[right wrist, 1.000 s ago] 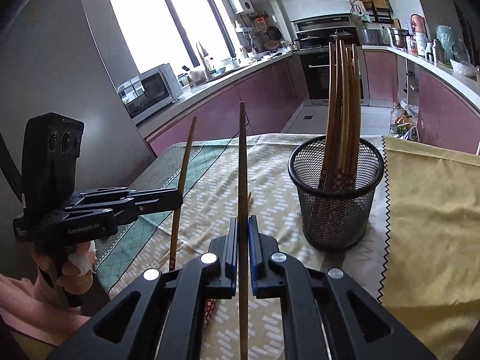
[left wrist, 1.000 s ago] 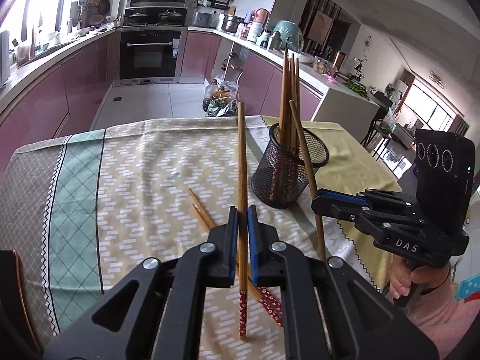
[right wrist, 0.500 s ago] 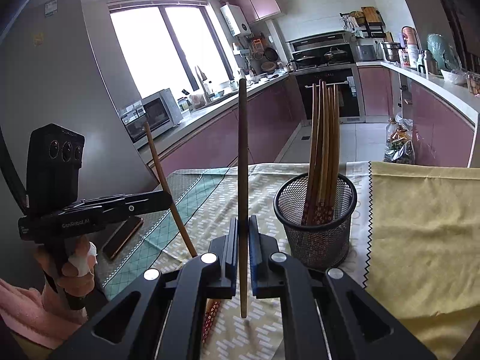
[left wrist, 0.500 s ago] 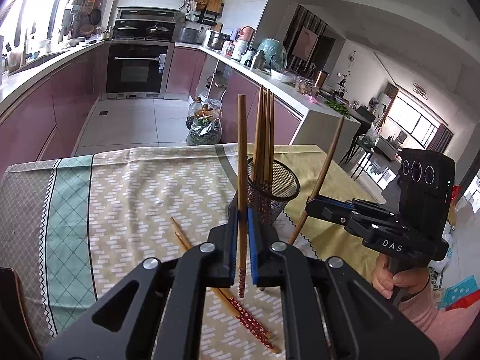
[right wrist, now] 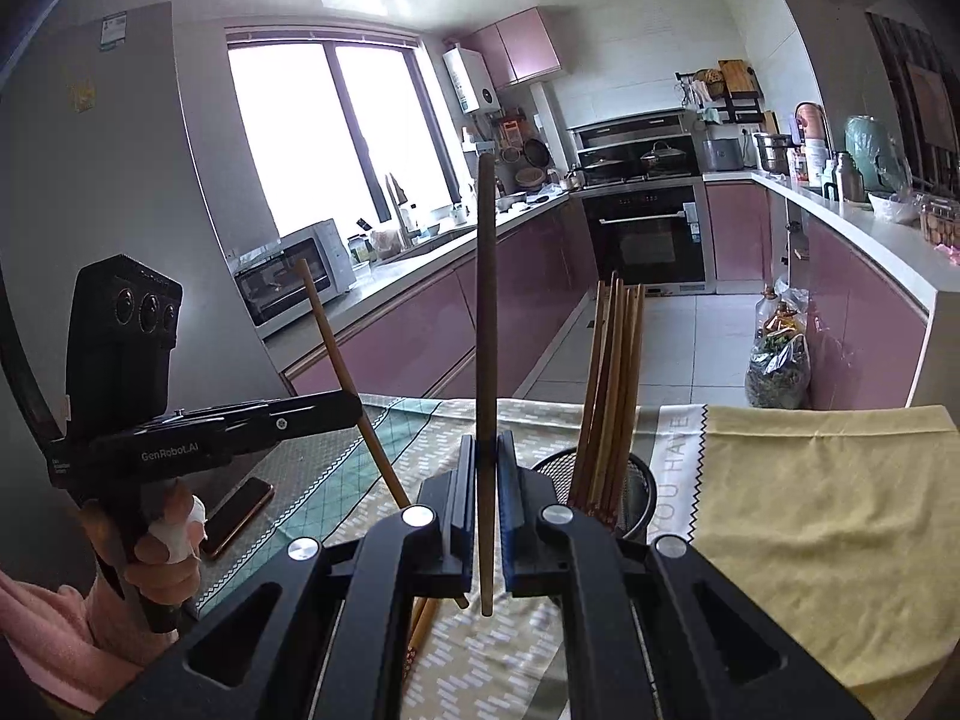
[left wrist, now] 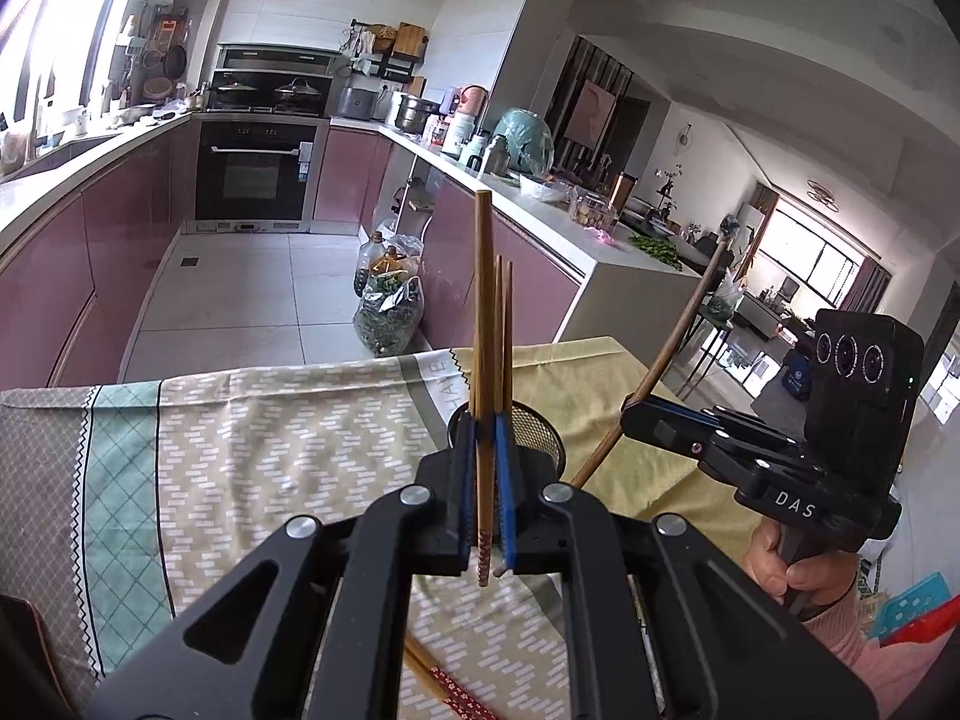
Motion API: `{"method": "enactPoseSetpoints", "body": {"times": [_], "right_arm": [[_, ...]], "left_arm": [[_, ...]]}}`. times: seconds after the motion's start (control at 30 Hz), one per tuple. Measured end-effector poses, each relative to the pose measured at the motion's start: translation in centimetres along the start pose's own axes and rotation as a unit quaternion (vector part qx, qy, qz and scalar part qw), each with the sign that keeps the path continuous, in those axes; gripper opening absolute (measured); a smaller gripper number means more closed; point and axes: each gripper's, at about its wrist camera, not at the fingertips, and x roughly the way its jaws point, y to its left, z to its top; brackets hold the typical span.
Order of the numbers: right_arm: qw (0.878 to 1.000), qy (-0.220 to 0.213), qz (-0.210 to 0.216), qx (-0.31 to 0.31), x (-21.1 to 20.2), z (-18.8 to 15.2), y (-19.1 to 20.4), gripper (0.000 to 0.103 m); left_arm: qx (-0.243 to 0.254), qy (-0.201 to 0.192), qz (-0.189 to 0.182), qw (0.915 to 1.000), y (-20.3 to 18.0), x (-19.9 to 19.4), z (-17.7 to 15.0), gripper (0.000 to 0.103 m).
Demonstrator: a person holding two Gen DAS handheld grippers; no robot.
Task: Organize utensils
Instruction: 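Lift the chopstick upright over the mesh cup with the left tool while the right tool lifts its own, then lower the chopstick into the mesh cup with the left tool while the right tool lowers its own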
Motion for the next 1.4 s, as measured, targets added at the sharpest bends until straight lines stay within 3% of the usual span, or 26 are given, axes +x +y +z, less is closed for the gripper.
{"method": "enactPoseSetpoints", "body": {"times": [0.4,0.63,0.8,1.2,1.4], "right_arm": [[0.999,-0.032,-0.018,-0.025,-1.0,3.7,-1.0,0.006],[0.998,-0.033,-0.032,-0.030,-0.1,4.7,-1.3,0.006],[0.999,-0.021,-0.036,-0.022,1.1,4.5,-2.3,0.006],[0.997,0.071,-0.042,-0.004,5.5,2.0,-3.8,0.006],[0.995,0.087,-0.046,0.011,6.8,1.4,-4.6,0.006]], "left_arm": [[0.022,-0.039,-0.015,0.9989,-2.2,0.3,4.3,0.007],[0.035,-0.038,-0.001,0.9987,-3.2,2.0,5.3,0.007],[0.047,-0.017,0.016,0.9986,-3.3,3.7,4.7,0.007],[0.059,0.079,0.033,0.9946,-2.3,9.5,2.7,0.007],[0.050,0.095,0.043,0.9933,-1.3,11.5,2.8,0.007]]}}
